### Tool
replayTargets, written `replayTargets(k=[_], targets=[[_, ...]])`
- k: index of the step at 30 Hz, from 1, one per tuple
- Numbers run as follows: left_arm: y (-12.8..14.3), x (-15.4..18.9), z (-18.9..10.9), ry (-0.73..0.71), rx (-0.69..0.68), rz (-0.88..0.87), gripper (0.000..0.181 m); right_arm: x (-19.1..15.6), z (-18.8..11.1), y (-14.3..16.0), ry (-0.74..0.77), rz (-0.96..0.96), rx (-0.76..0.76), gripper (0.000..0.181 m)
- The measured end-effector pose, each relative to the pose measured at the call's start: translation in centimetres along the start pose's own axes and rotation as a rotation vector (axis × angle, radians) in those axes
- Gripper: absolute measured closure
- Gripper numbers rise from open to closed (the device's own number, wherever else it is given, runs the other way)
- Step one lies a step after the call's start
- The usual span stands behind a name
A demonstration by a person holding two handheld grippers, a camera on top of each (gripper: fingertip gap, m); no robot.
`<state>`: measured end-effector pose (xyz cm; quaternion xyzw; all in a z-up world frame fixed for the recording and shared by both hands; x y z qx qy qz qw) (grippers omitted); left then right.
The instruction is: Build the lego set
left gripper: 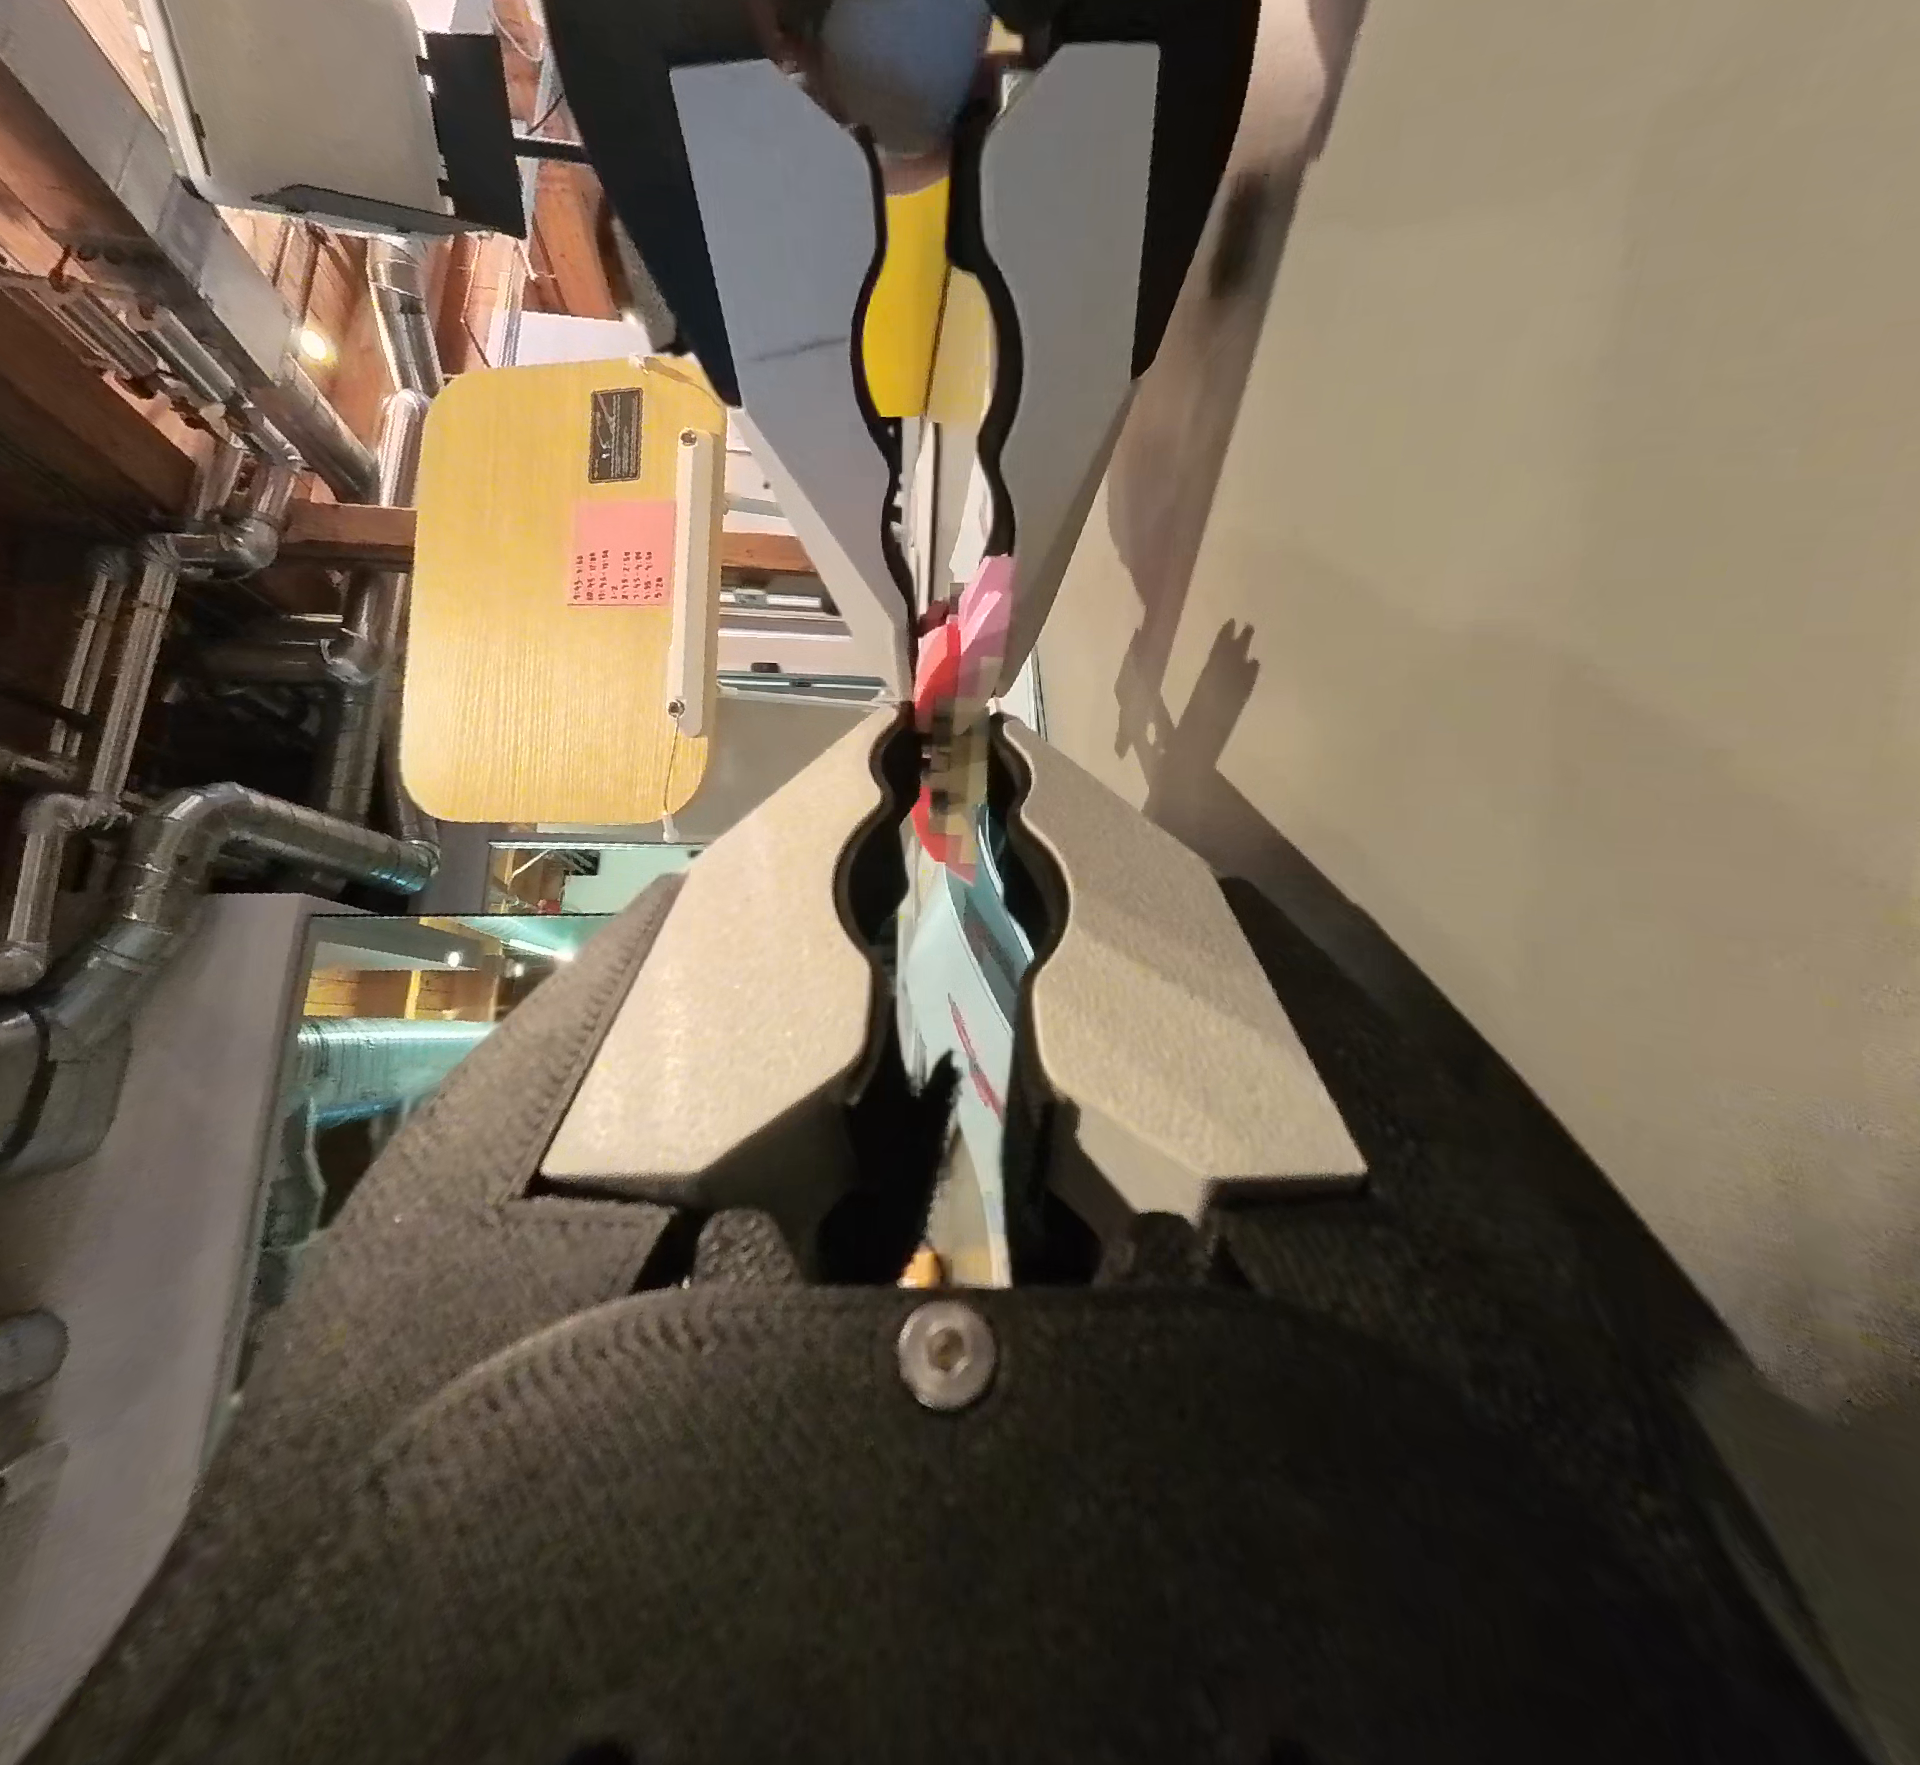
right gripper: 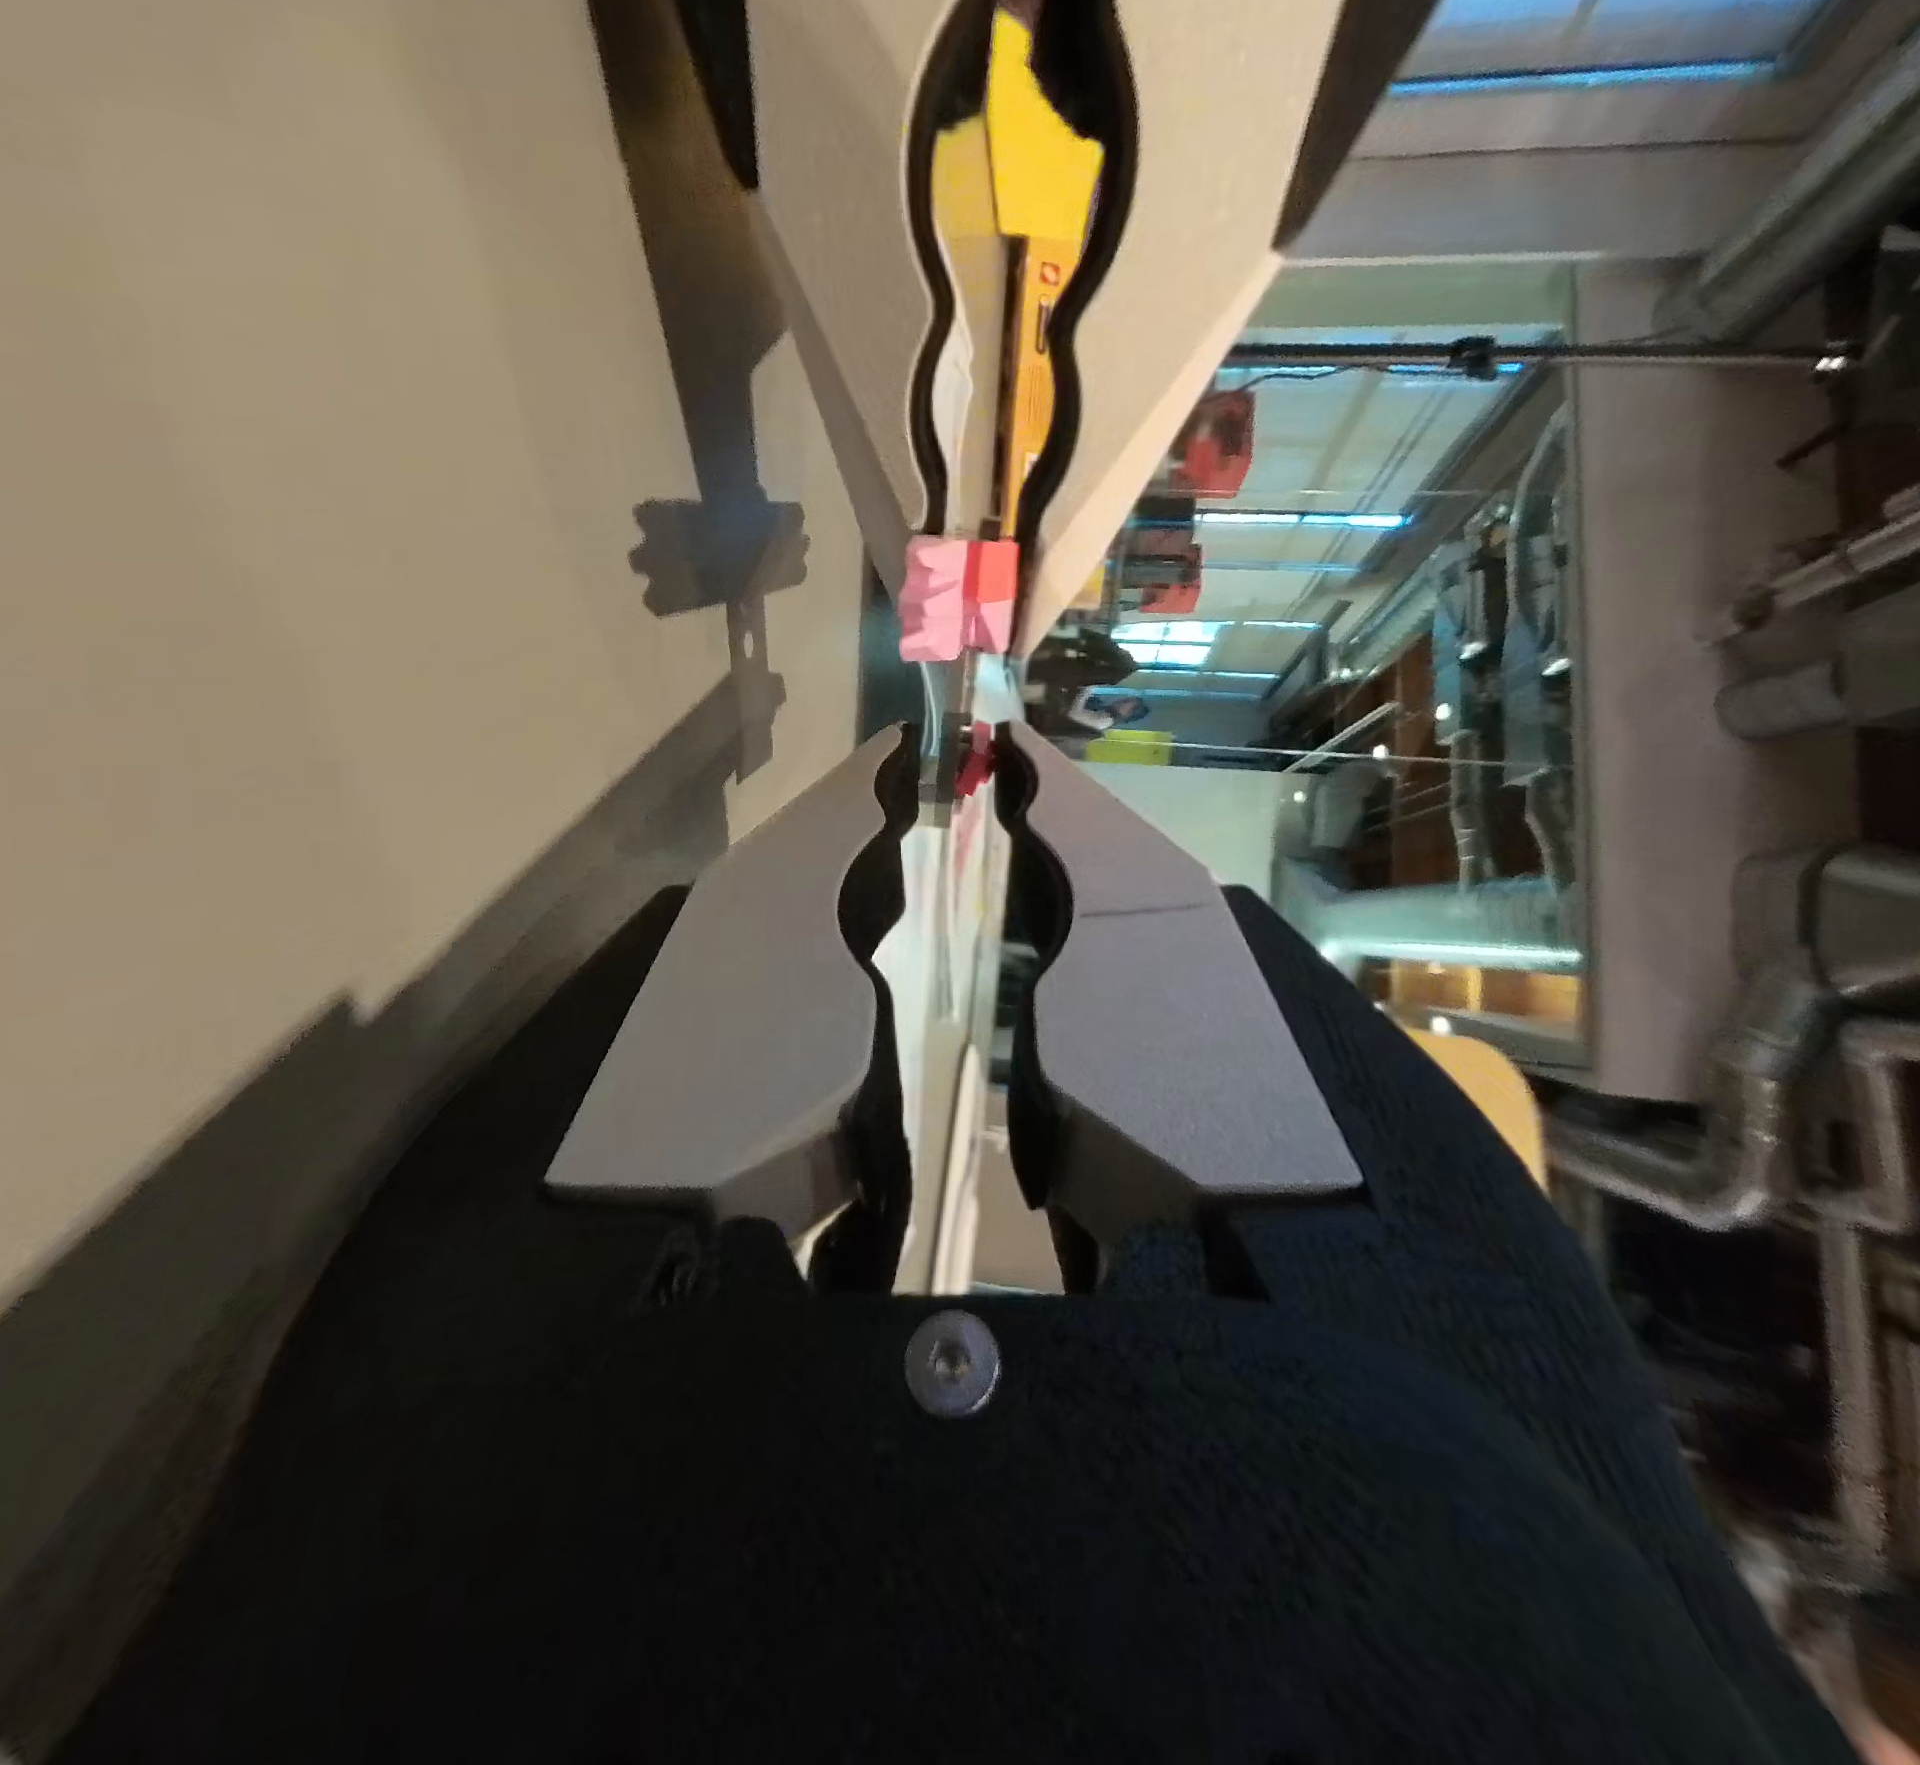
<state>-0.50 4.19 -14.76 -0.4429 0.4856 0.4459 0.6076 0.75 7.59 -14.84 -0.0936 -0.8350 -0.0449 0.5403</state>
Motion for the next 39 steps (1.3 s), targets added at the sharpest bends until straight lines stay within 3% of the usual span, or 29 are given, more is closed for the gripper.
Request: replayTargets(k=[18, 26, 34, 39], targets=[[0.3, -0.1, 0.1, 0.018, -0.050, -0.027, 0.170, 0.0, 0.3, 0.2, -0.035, 0.133, -0.034, 0.170], [0.4, 0.0, 0.2, 0.043, -0.063, -0.067, 0.169, -0.3, 0.3, 0.2, -0.110, 0.315, 0.053, 0.170], [0.6, 0.4, 0.2, 0.063, -0.072, -0.053, 0.169, -0.8, 0.5, 0.2, -0.126, 0.309, 0.061, 0.168], [0.6, 0.4, 0.2, 0.066, -0.080, -0.067, 0.169, -0.7, 0.4, 0.2, -0.083, 0.188, 0.019, 0.169]])
Point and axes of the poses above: each gripper's, where its closed fingertips meet, z out along the fingers, y out of its underside, x = y × z across the jaws, the point moved 2 cm from there along -z, back along the fingers, and after that the axes turned 15 degrees about -y, right-handed, at the moved point
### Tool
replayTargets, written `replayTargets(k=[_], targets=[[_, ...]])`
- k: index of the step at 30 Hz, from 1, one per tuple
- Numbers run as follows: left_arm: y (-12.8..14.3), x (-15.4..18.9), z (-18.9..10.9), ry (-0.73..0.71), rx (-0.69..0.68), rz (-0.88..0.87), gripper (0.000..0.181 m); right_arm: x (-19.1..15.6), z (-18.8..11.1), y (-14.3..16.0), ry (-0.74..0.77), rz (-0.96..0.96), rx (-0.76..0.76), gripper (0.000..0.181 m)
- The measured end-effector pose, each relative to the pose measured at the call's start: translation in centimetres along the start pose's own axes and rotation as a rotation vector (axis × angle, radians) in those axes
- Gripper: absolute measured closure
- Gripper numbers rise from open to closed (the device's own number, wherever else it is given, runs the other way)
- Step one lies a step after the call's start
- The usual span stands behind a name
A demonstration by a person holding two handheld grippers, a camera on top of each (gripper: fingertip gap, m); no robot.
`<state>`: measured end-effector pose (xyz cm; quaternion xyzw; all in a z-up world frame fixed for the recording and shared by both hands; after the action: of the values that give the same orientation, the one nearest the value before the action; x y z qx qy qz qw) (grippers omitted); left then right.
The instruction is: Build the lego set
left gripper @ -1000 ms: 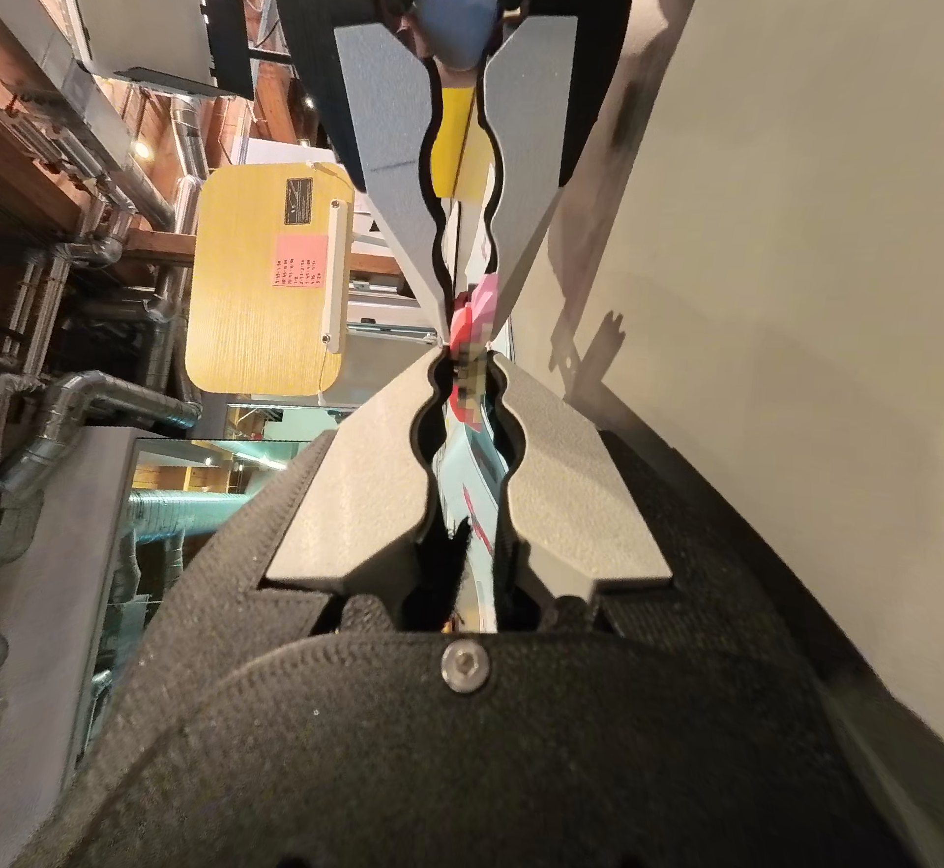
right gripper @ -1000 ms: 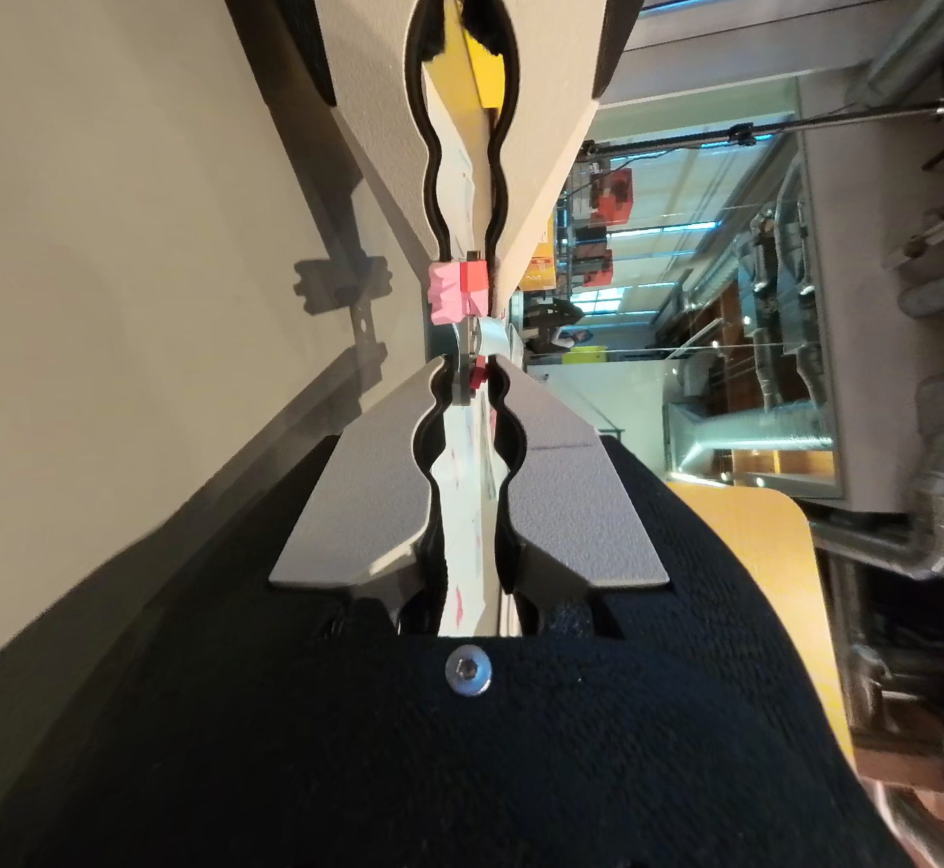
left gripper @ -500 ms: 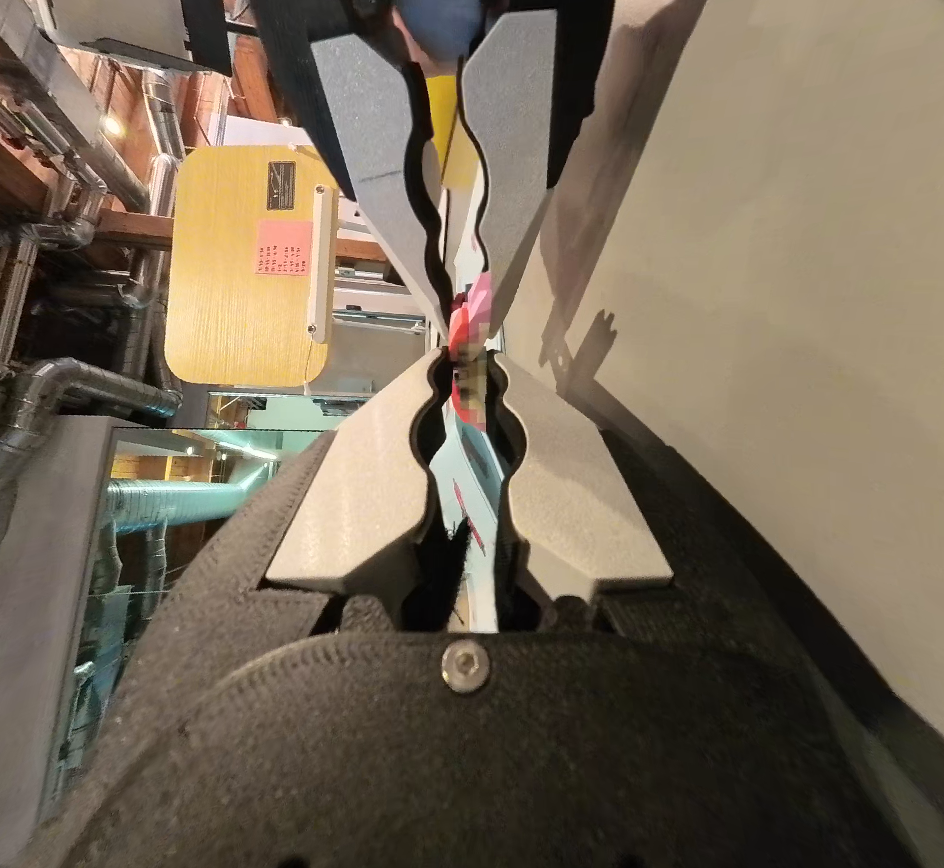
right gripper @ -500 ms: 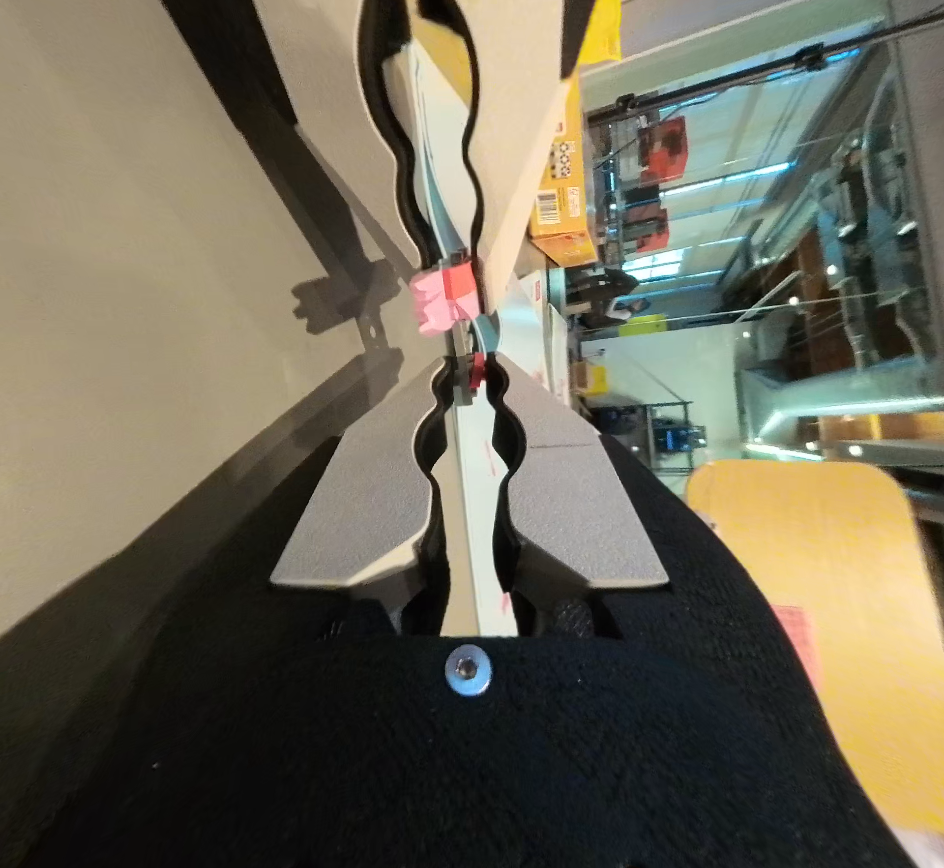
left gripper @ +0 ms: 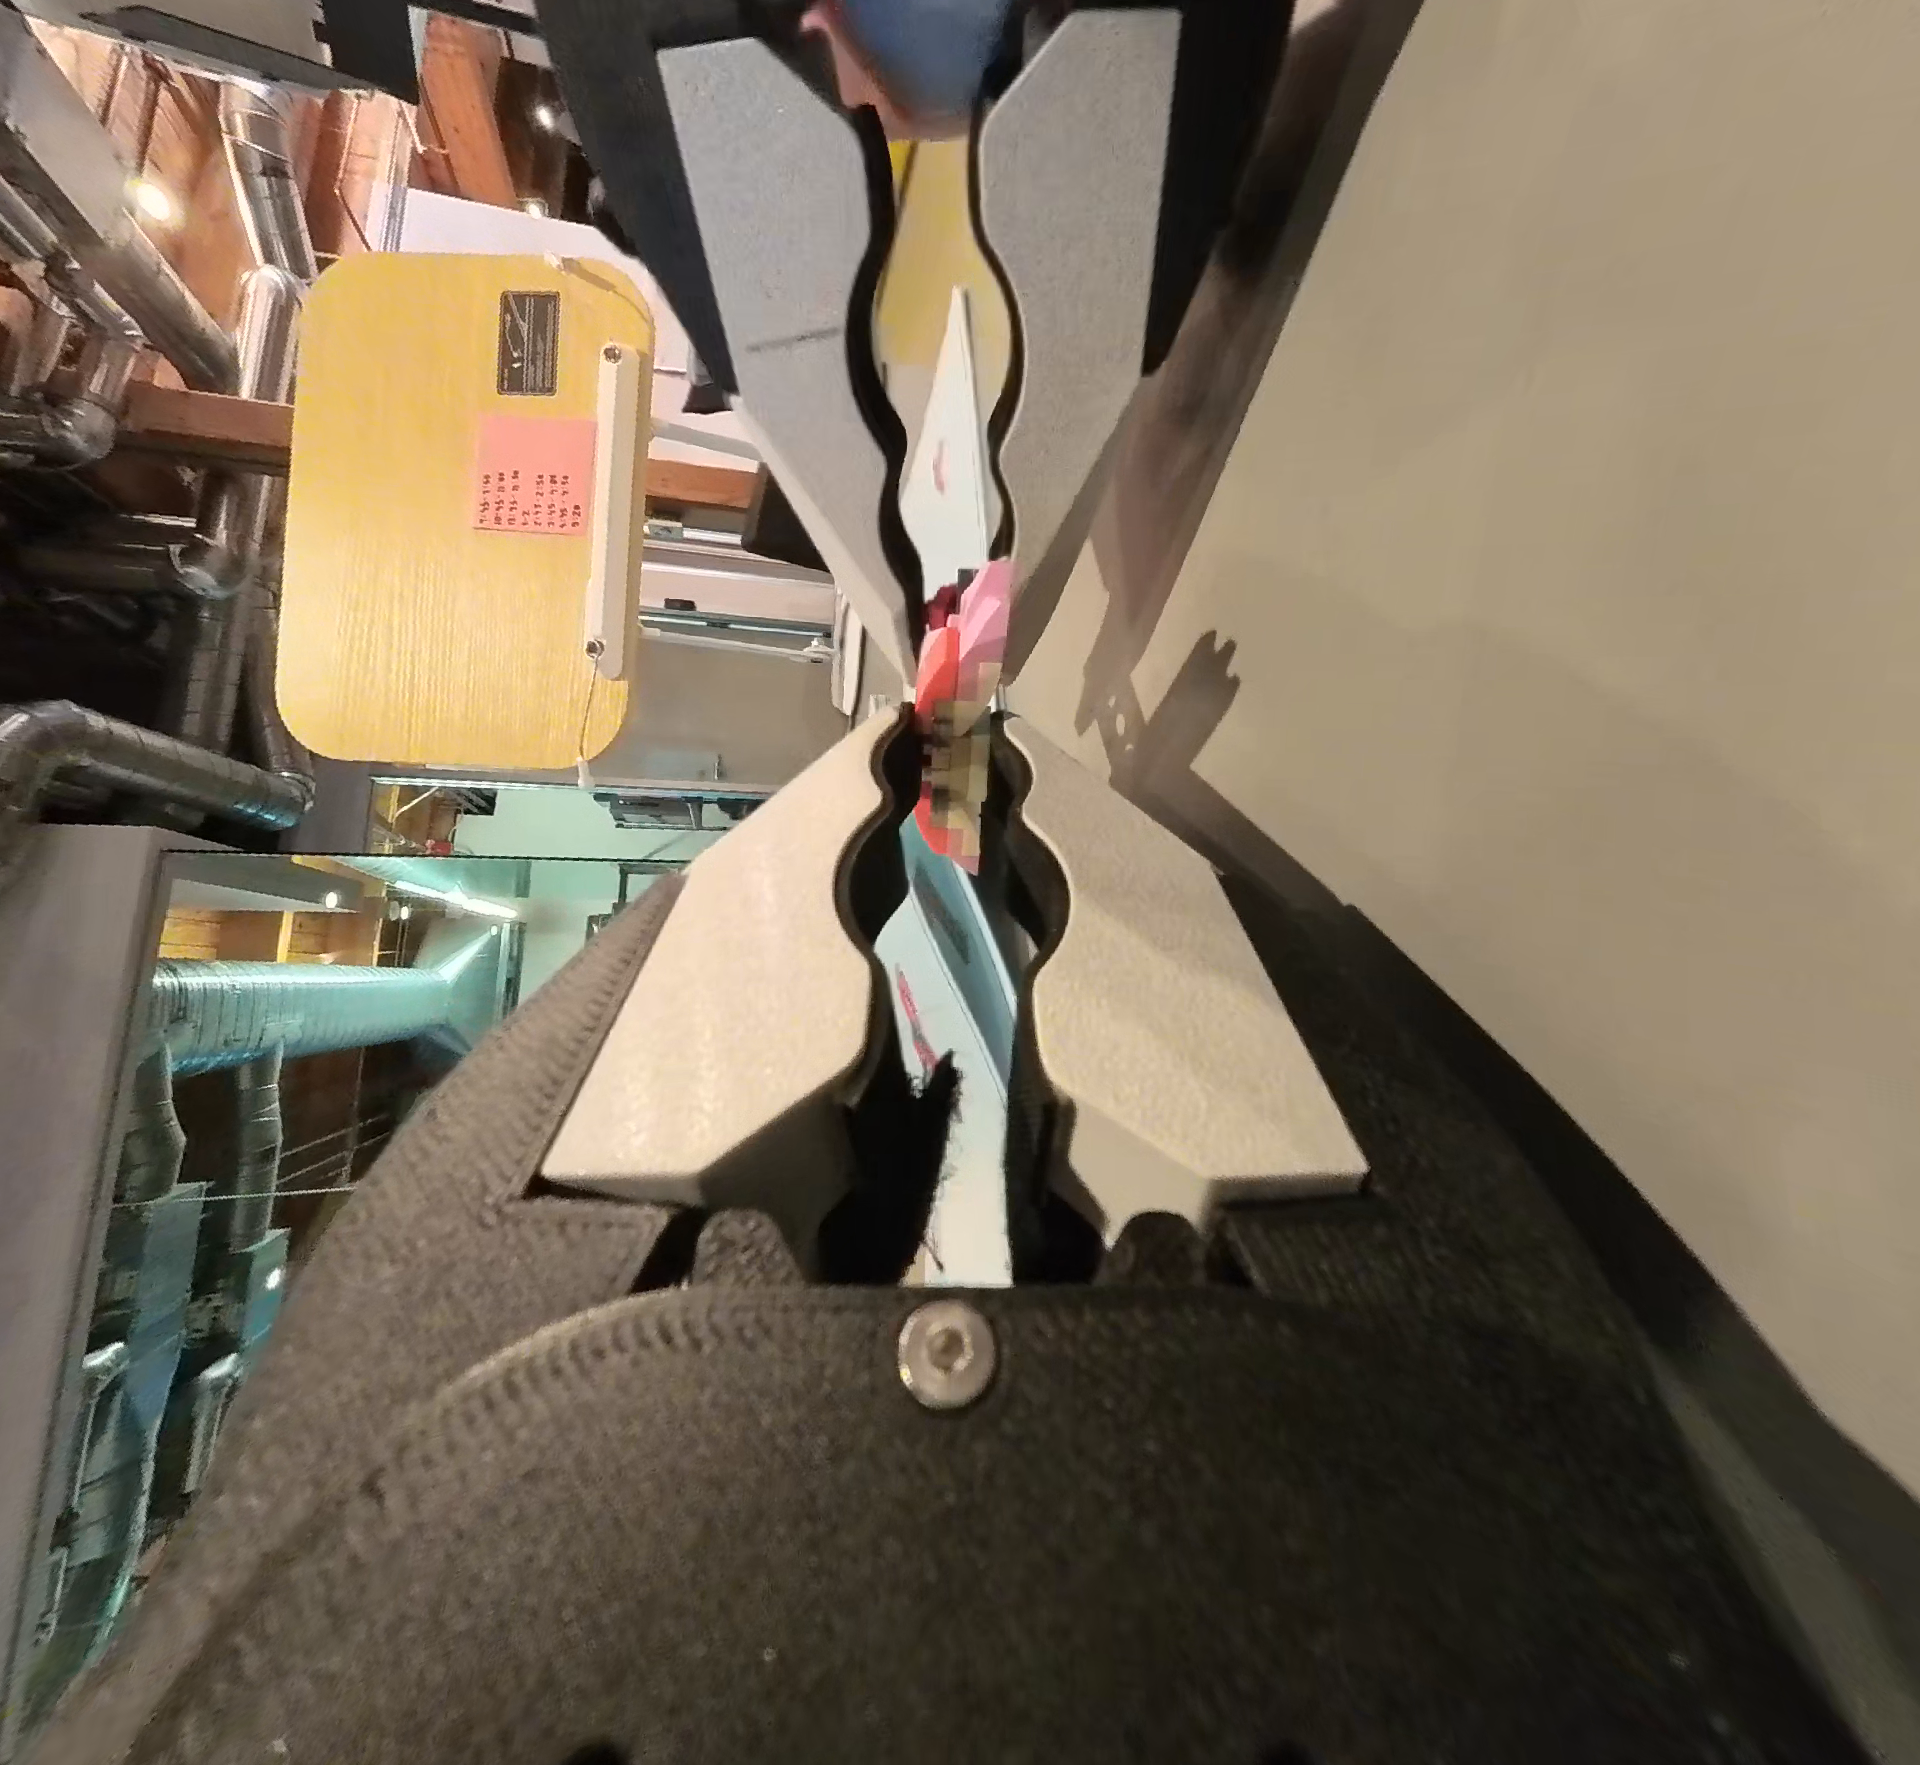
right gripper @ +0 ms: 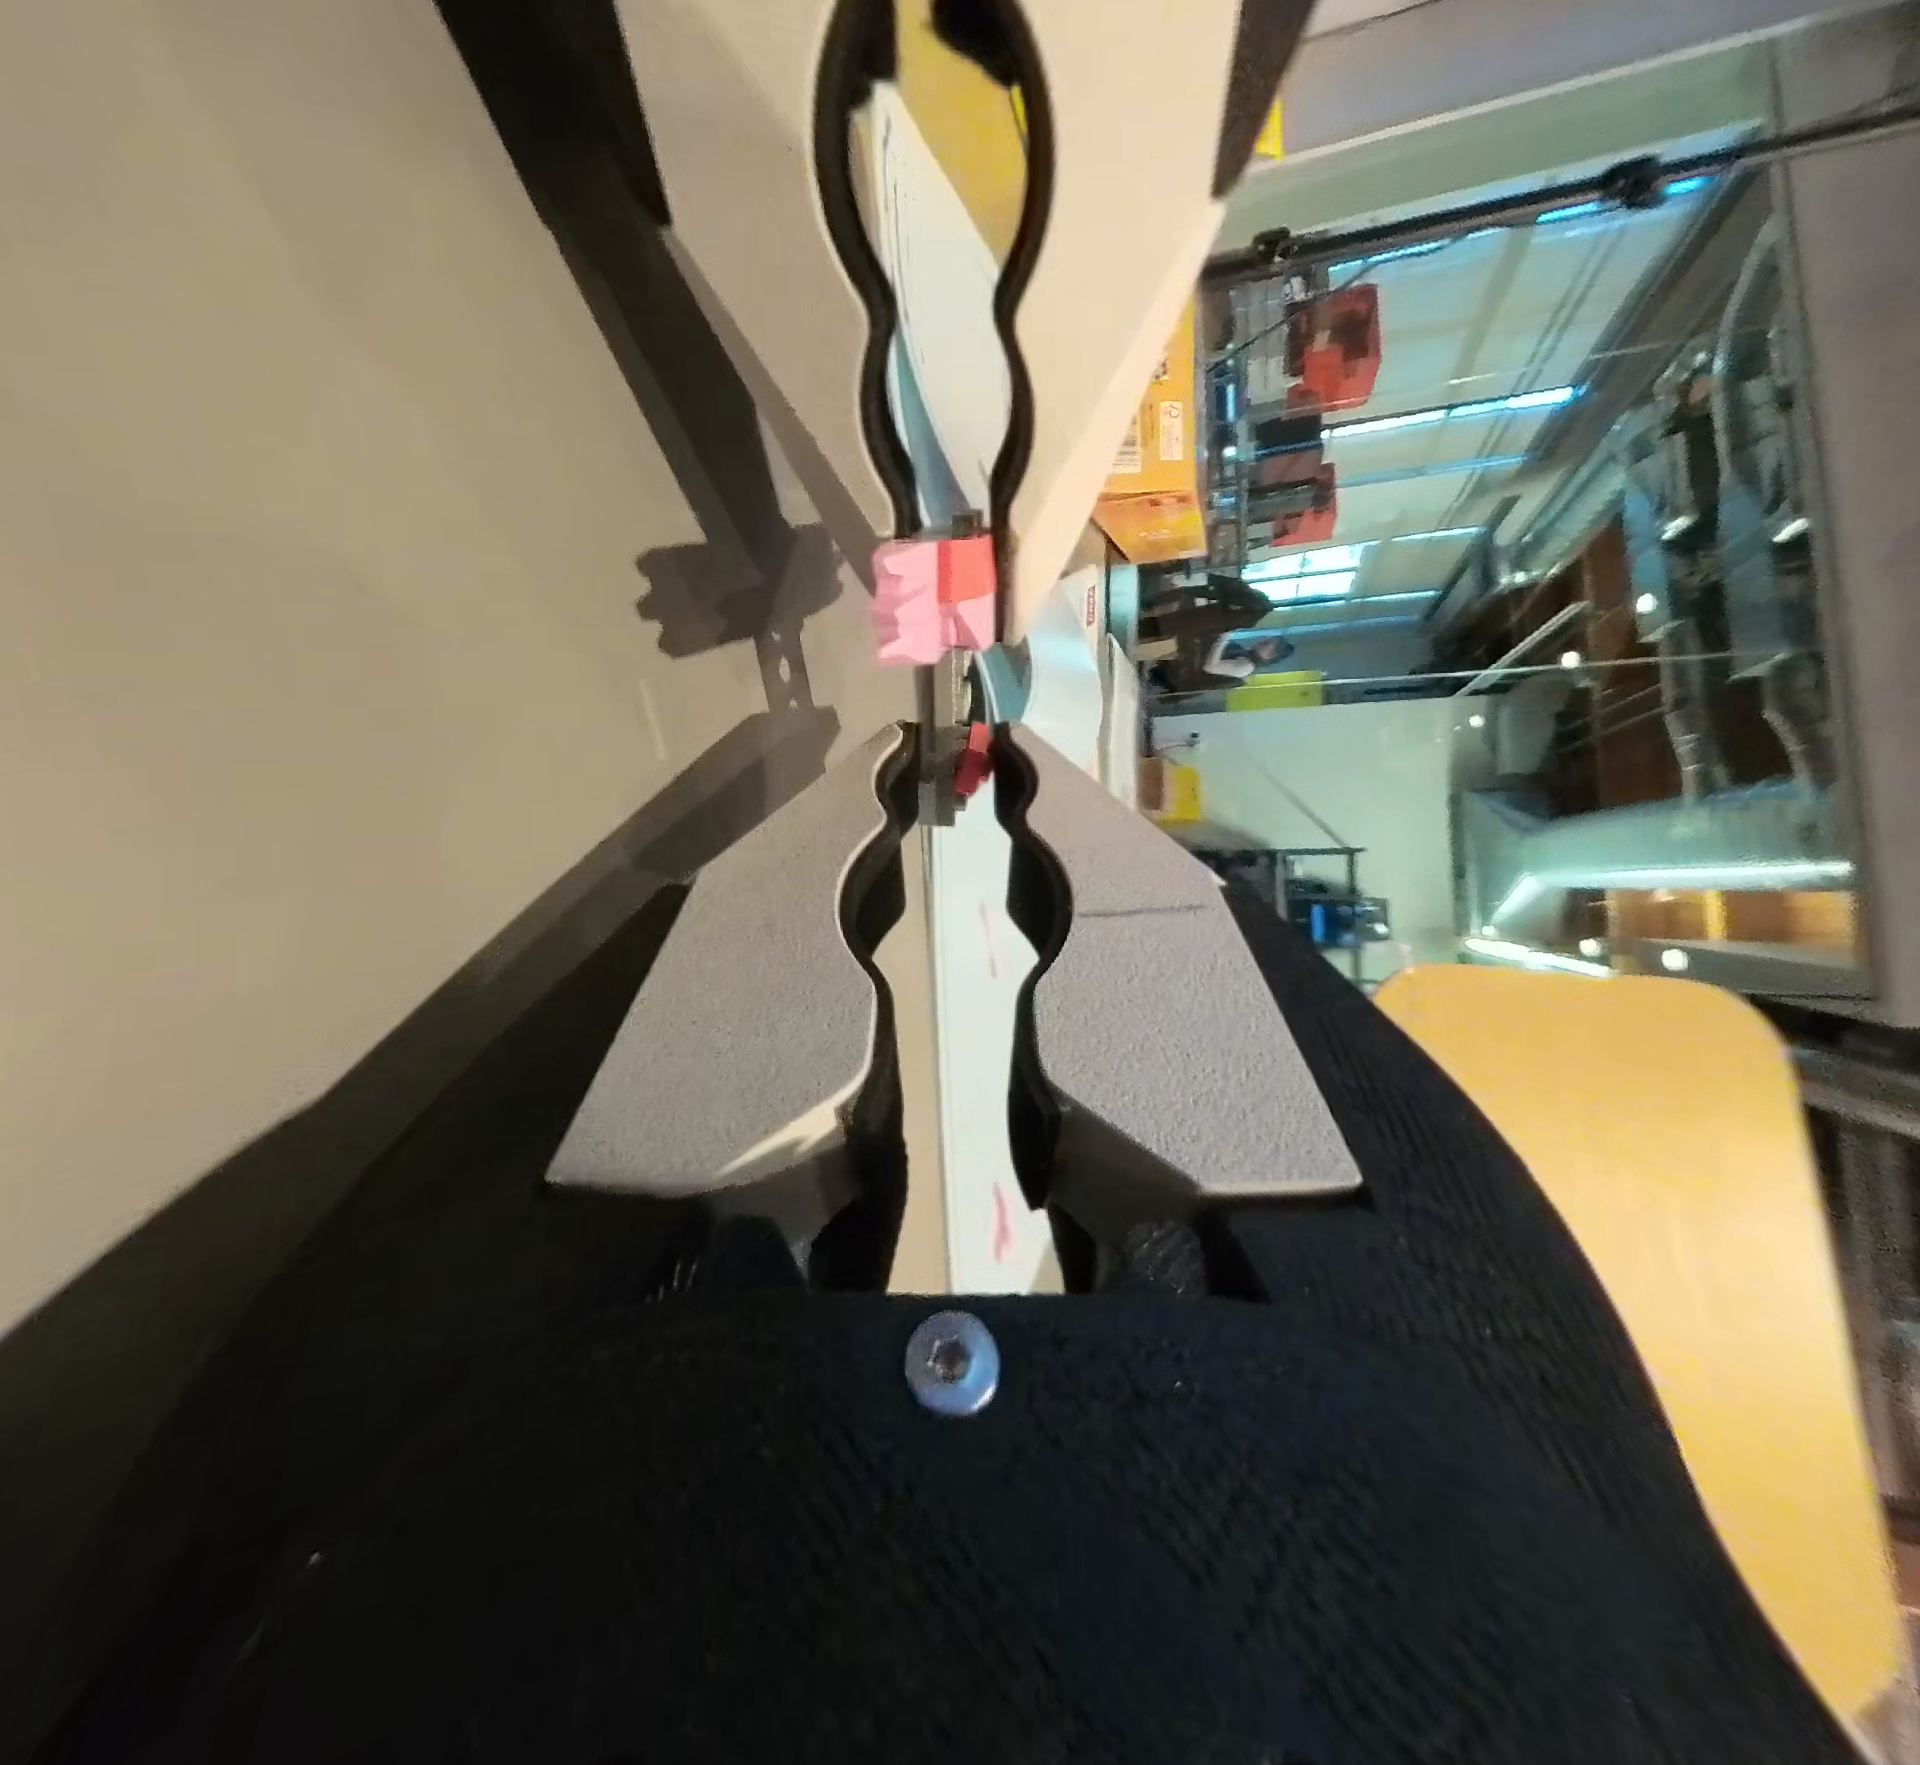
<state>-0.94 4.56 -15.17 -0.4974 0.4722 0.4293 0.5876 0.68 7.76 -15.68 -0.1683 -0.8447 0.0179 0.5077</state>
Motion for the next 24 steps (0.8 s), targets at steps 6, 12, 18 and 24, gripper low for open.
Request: replayTargets(k=[6, 12, 18, 24], targets=[[-0.01, 0.11, 0.00, 0.007, -0.002, 0.001, 0.169, -0.13, 0.04, -0.03, 0.028, -0.103, -0.047, 0.169], [0.02, 0.05, 0.01, 0.002, 0.000, 0.009, 0.170, -0.09, 0.03, -0.13, 0.056, -0.173, -0.070, 0.168], [0.01, 0.12, 0.01, 0.006, 0.001, 0.012, 0.170, -0.18, 0.05, -0.19, 0.053, -0.187, -0.074, 0.168], [-0.05, 0.33, -0.07, 0.019, 0.003, 0.014, 0.169, -0.32, 0.04, -0.13, 0.011, -0.131, -0.069, 0.170]])
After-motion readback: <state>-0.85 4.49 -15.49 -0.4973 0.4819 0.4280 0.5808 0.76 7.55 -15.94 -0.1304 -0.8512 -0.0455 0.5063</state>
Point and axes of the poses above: each gripper's, where its closed fingertips meet, z out along the fingers, y out of its underside, x = y × z across the jaws, the point moved 2 cm from there along -z, back along the fingers, and after that the axes turned 15 degrees about -y, right-handed, at the moved point
